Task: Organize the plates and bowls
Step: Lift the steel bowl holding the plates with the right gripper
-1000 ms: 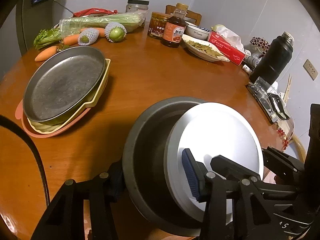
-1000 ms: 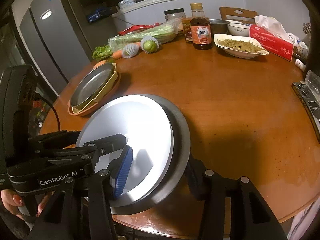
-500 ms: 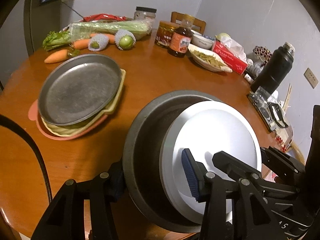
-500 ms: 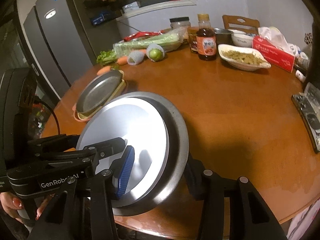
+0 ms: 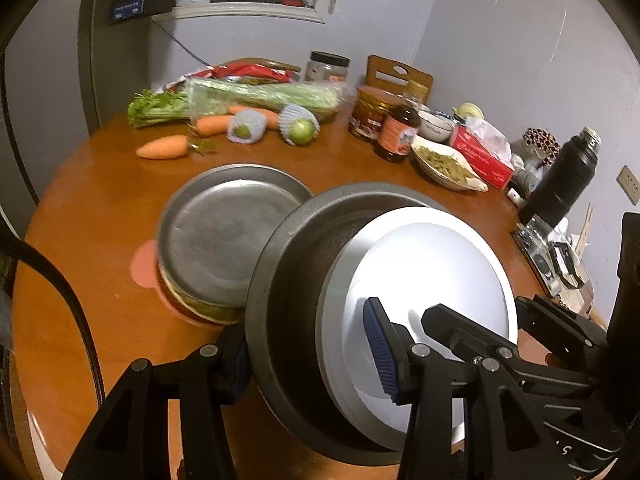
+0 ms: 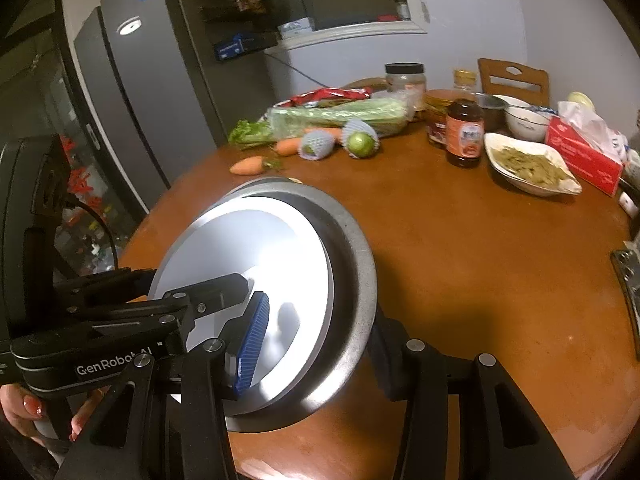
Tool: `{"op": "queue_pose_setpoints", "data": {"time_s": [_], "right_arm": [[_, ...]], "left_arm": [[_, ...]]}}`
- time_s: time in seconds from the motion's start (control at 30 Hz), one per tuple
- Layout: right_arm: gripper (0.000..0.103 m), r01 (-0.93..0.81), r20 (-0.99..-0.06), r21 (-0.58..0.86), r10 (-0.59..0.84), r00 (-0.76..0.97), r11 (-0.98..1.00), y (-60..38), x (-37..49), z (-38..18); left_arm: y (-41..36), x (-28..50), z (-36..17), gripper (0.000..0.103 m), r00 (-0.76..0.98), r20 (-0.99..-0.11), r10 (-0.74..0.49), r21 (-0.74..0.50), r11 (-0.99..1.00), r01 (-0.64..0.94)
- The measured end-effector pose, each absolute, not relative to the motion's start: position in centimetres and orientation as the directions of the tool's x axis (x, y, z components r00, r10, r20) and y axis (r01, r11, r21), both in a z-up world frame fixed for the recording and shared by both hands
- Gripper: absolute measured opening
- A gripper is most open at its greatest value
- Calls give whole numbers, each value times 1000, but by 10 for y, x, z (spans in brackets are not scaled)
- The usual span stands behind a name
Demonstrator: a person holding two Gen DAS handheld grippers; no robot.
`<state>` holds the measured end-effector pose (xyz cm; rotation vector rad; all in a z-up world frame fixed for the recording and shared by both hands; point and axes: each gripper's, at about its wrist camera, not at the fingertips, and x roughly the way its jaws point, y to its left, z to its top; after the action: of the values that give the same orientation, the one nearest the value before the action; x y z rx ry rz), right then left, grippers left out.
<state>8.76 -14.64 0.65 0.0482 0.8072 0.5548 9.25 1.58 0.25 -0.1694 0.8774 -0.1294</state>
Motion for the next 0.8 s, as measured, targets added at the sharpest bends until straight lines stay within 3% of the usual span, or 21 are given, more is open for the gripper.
{"op": "queue_pose_setpoints", "data": {"time_s": [0.8], "right_arm": [[49, -563, -657, 192, 531, 534, 804, -53, 132, 26]], "left_arm": [[96, 120, 19, 49, 667, -735, -119, -206, 977, -53]]}}
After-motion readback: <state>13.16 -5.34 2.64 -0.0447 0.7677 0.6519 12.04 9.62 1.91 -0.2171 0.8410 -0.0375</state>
